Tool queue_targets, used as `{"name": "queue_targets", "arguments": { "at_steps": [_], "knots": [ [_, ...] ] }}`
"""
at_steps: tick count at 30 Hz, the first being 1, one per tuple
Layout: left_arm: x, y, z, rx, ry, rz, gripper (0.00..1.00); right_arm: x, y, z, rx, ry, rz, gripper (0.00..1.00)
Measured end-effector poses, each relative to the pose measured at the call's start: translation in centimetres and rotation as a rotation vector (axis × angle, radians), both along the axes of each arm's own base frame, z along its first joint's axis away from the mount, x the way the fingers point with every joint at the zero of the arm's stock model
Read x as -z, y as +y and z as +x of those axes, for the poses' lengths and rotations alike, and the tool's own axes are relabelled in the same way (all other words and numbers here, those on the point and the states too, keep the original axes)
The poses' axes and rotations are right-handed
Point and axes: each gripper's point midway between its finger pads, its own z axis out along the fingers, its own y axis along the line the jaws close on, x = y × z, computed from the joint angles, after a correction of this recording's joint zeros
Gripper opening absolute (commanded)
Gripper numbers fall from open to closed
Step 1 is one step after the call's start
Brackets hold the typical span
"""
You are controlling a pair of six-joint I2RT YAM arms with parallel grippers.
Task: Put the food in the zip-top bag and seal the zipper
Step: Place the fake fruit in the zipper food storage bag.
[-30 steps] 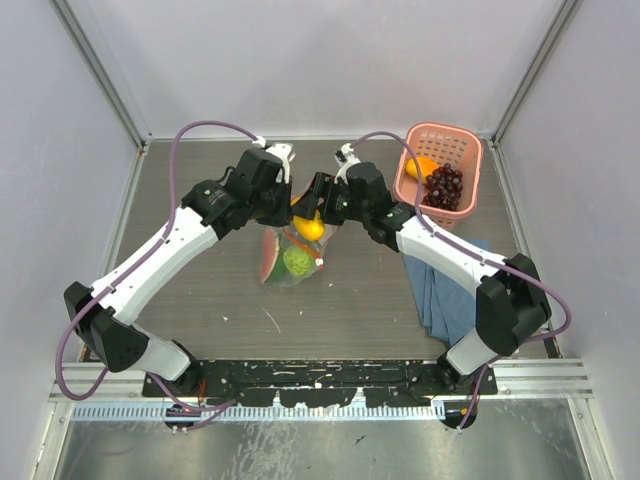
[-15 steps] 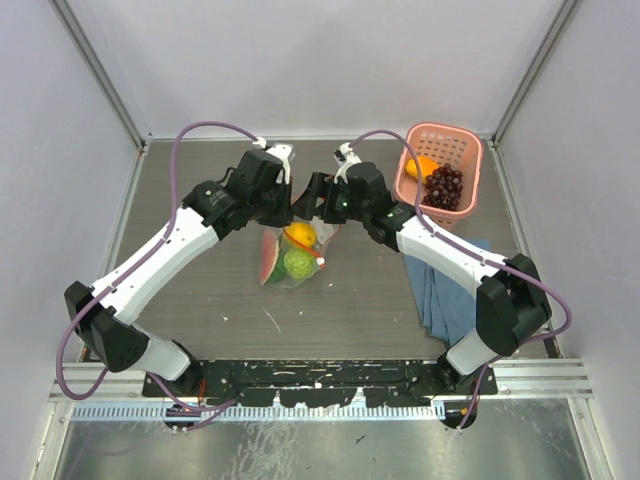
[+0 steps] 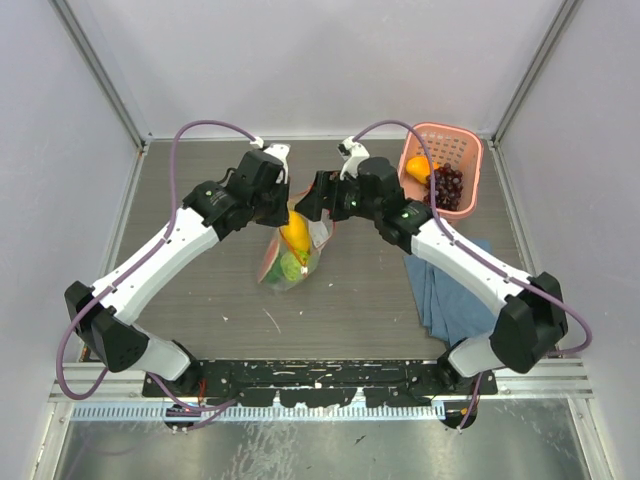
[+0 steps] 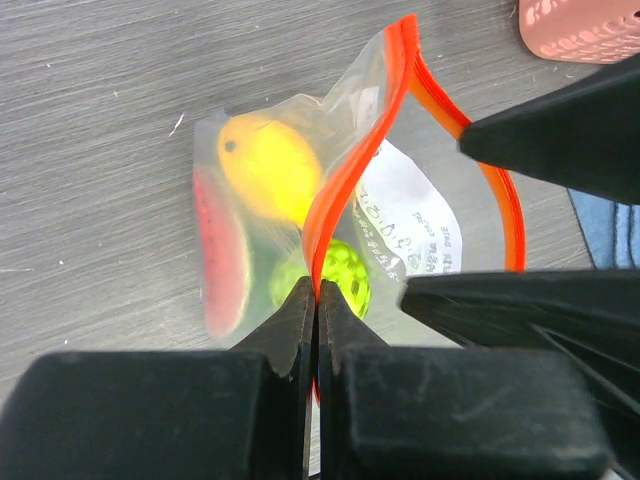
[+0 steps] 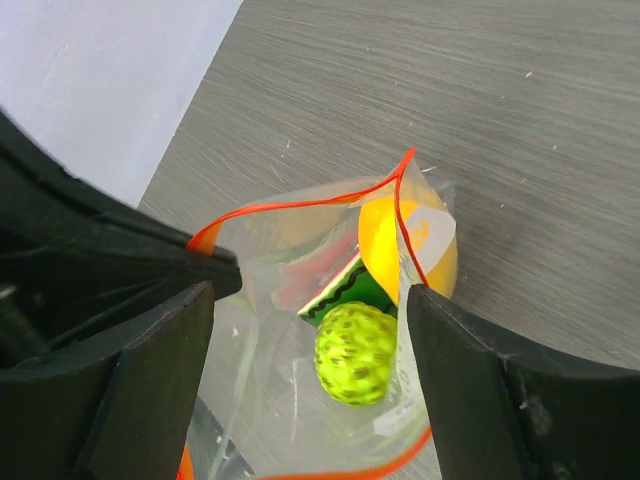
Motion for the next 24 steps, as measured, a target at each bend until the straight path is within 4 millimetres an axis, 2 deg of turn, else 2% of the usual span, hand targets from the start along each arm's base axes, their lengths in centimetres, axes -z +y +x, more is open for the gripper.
{"name": "queue_targets", "arguments": {
  "at_steps": [8, 12, 15, 18, 24],
  "knots": [
    [0.2, 0.7, 0.0, -0.014, 0.001, 0.030, 0.00, -3.3, -3.1, -0.4, 0.008, -0.142, -0.101, 0.88],
    [-0.1, 1.2, 0.0, -0.009, 0.001, 0.054, 0.00, -4.0, -5.7, 1.1, 0.040, -0.198, -0.182, 0.91],
    [-0.5, 1.3, 0.2, 0.001, -0.002, 0.076, 0.00, -3.8, -8.5, 2.7, 0.088, -0.222, -0.251, 0.93],
    [-0.7, 1.5, 0.5, 0.011, -0.004, 0.097, 0.00, -3.3, -12.2, 4.7, 0.157, -0.239, -0.326, 0.96],
    [0.0, 1.6, 0.6, 0.038, 0.007, 0.139, 0.00, -1.8, -18.5, 8.3, 0.248, -0.259, -0.475, 0.99]
  ]
}}
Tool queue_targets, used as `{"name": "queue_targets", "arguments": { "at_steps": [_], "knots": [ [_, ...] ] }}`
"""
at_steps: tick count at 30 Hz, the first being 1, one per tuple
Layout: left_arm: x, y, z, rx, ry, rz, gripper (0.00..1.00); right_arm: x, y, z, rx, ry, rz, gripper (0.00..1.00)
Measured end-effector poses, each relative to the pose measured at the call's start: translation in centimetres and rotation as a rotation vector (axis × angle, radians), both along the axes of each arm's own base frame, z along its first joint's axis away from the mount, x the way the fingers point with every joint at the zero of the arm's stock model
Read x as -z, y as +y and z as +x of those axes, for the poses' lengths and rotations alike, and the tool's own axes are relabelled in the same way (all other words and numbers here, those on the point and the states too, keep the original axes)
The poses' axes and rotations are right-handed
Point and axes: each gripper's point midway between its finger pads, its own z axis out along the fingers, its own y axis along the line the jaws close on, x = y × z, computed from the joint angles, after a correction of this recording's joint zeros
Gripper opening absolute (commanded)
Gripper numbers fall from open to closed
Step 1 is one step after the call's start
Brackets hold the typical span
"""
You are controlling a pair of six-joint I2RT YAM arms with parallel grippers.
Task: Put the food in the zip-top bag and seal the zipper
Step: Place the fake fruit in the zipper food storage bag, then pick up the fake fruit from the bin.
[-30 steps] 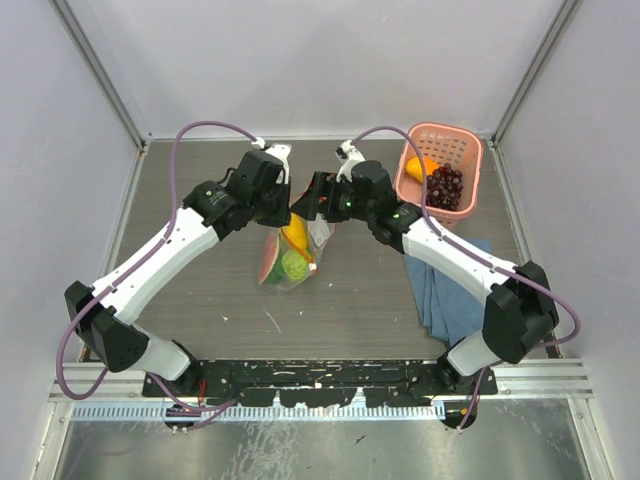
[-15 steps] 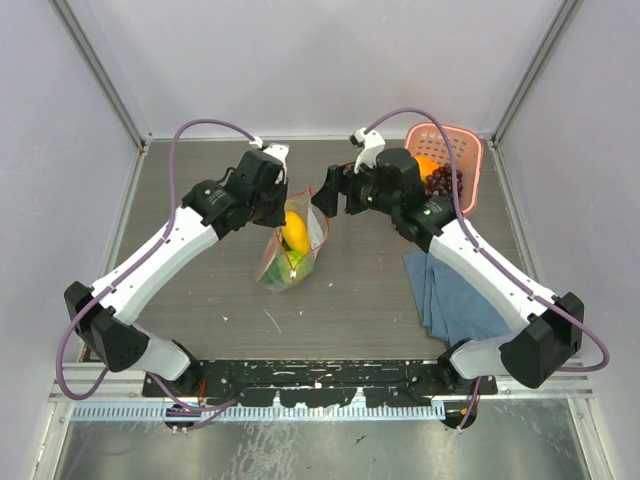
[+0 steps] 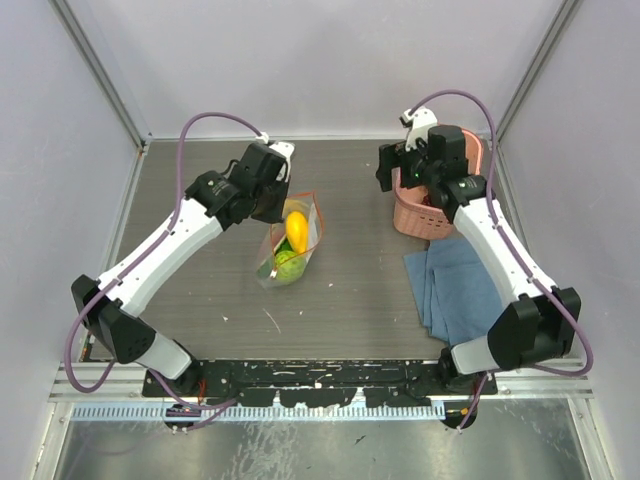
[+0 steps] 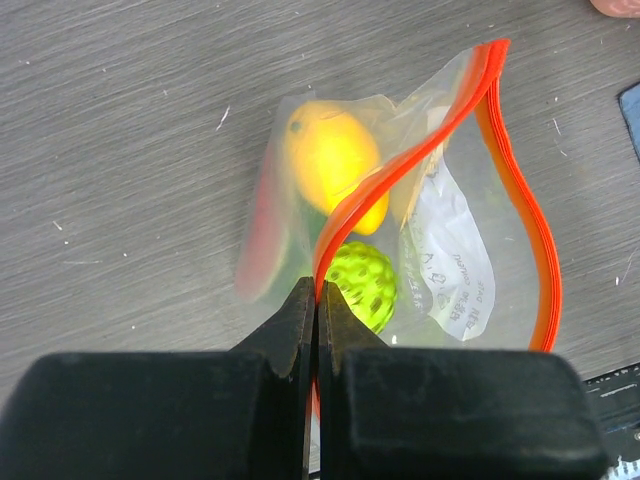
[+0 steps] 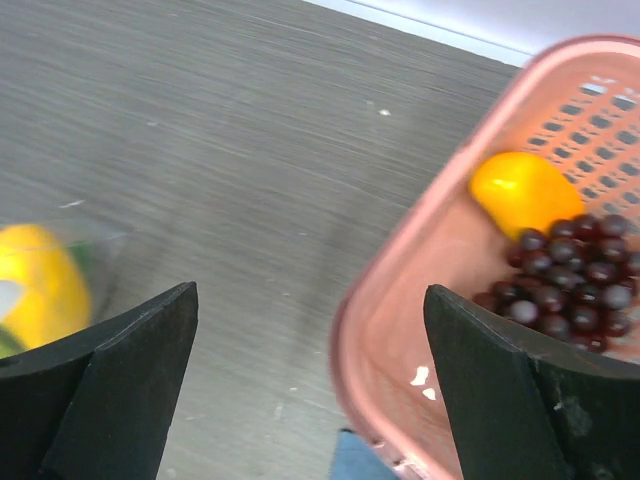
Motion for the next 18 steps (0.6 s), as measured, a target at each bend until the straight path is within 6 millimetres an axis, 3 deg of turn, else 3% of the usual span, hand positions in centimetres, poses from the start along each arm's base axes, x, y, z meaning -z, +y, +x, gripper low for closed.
{"name": "queue_targets", "arguments": {
  "at_steps": [11, 18],
  "knots": [
    [1.3, 1.2, 0.3, -0.007, 0.014, 0.031, 0.00, 4.5, -9.6, 5.9, 0.103, 0.021, -0.215, 0.96],
    [1.7, 2.0, 0.0, -0.011, 0.028, 0.020, 0.00, 7.4, -13.9, 8.8, 0.076, 0.017, -0.270, 0.95]
  ]
}}
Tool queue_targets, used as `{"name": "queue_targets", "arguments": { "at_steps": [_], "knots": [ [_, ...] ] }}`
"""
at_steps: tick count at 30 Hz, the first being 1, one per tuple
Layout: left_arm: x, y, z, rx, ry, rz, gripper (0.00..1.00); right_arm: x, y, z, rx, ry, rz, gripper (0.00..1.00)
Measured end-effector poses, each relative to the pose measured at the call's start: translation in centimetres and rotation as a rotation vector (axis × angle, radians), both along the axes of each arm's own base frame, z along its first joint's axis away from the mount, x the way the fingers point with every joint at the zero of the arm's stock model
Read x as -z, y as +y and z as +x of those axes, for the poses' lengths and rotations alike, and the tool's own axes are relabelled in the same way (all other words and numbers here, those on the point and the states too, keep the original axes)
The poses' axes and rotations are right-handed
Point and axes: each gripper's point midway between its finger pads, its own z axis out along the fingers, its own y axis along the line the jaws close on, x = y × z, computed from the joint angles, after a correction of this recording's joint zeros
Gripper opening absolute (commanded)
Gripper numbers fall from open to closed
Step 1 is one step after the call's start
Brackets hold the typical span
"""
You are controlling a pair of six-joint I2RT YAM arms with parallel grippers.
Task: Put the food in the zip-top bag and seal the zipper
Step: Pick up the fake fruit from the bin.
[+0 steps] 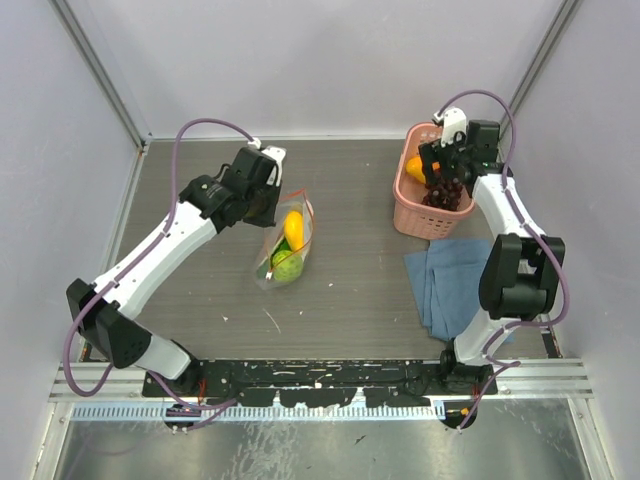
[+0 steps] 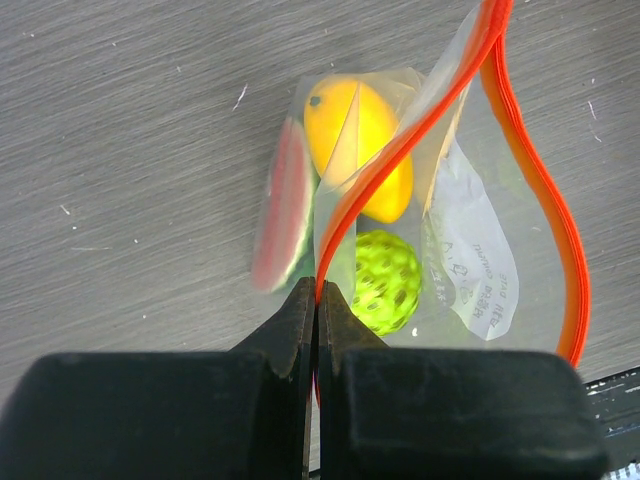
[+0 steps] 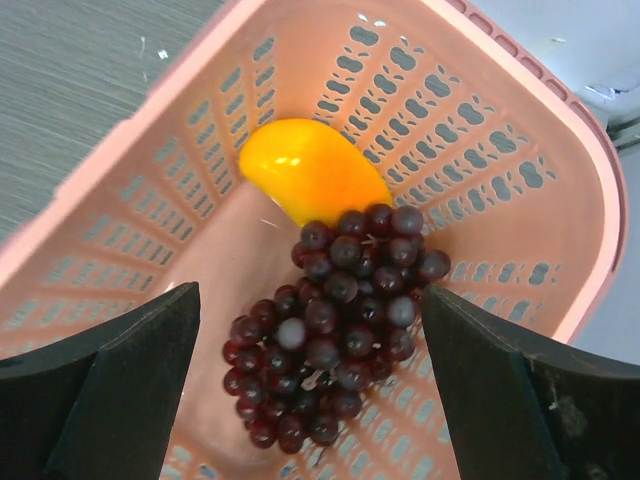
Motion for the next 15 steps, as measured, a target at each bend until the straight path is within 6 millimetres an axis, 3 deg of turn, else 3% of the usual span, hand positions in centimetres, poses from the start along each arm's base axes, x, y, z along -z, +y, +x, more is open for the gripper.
{"name": "queue_targets", "arguments": {
  "at_steps": [4, 11, 15],
  "knots": [
    [-0.1, 0.1, 0.0, -0.002, -0.001, -0.009, 0.00, 1.9, -0.8, 1.3, -0.075, 0.011, -0.025, 0.95],
    [0.2, 0.5, 0.2, -0.011, 0.008, -0.012, 0.00, 5.0, -0.4, 4.9, -0.217, 0.017, -0.075, 0.95],
    [0.2, 0.7, 0.4, -0.016, 0.012, -0.020, 0.00, 7.2, -0.4, 5.9, -0.263, 0.038, -0.099, 0.95]
  ]
}}
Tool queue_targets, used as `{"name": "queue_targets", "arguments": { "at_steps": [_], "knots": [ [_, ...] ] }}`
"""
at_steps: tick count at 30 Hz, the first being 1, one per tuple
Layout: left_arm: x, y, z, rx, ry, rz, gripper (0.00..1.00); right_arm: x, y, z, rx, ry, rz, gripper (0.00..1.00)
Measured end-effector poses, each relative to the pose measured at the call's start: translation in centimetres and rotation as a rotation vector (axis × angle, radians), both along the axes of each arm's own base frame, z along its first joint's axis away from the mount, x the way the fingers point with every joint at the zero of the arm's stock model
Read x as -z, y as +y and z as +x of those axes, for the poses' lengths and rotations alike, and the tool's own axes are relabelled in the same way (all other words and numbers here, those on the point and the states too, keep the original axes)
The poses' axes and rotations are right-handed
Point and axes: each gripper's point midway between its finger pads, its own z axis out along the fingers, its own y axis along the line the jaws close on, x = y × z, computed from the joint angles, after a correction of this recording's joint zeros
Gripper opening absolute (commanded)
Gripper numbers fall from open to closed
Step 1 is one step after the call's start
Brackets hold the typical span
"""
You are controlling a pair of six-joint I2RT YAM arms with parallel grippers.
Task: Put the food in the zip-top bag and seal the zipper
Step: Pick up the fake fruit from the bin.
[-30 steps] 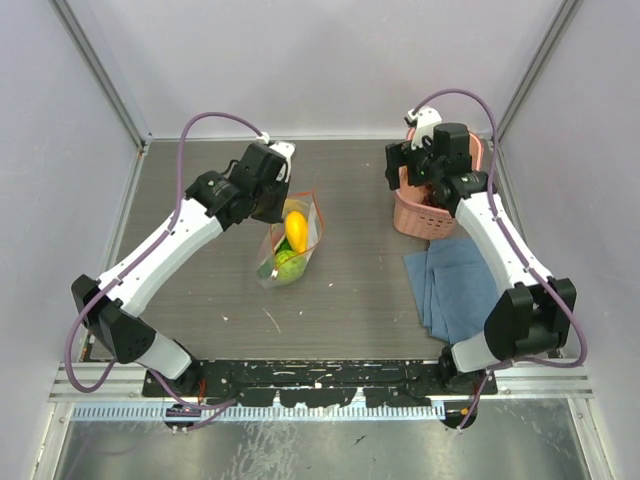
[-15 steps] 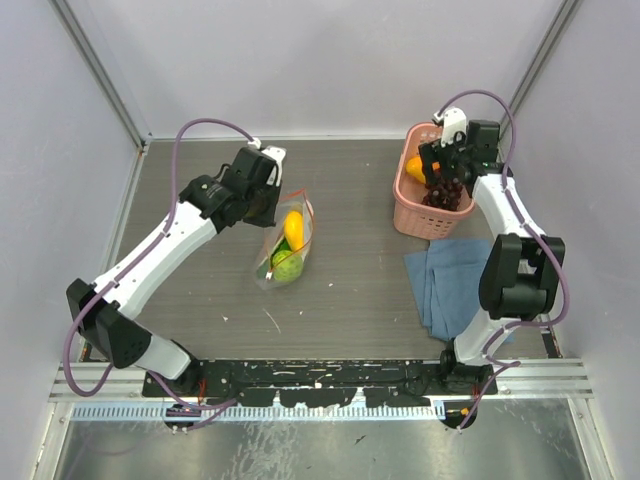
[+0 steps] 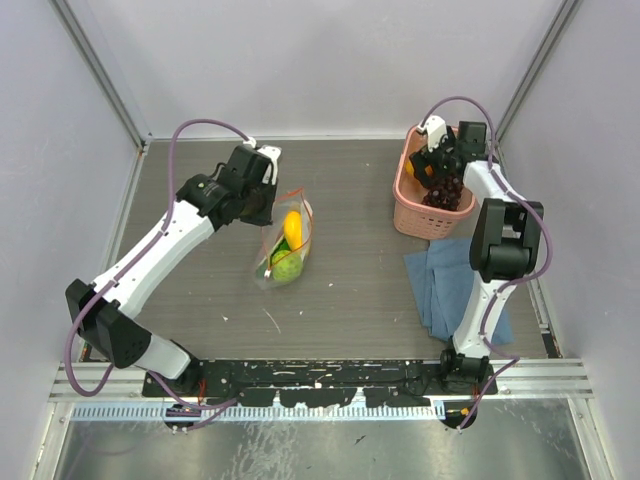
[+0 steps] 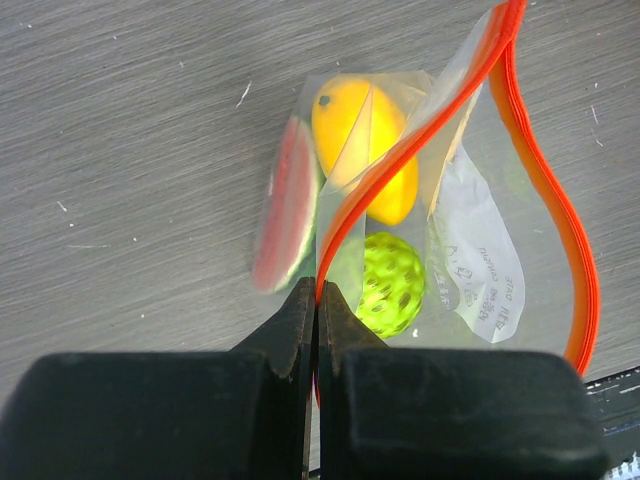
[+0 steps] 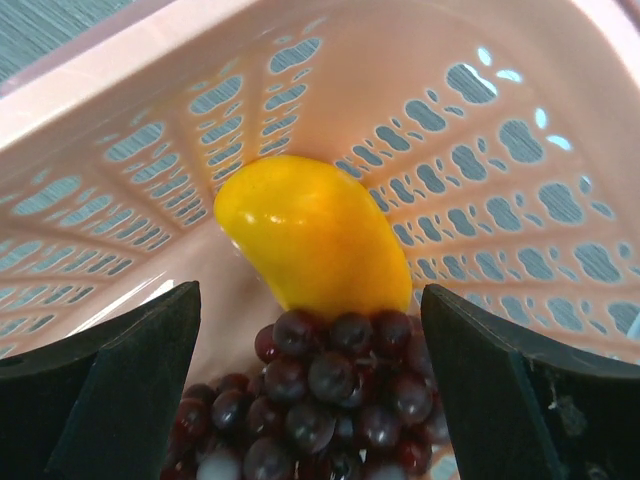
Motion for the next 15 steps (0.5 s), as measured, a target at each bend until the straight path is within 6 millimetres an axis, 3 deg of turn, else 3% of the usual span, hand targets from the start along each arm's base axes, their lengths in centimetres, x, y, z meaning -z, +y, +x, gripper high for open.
{"name": "queue_targets", "arguments": {
  "at_steps": [15],
  "knots": [
    [0.3, -0.2, 0.0, 0.009, 0.022, -0.020, 0.00, 6.0, -0.2, 2.5, -0.123, 0.037, -0.104, 0.89]
  ]
}}
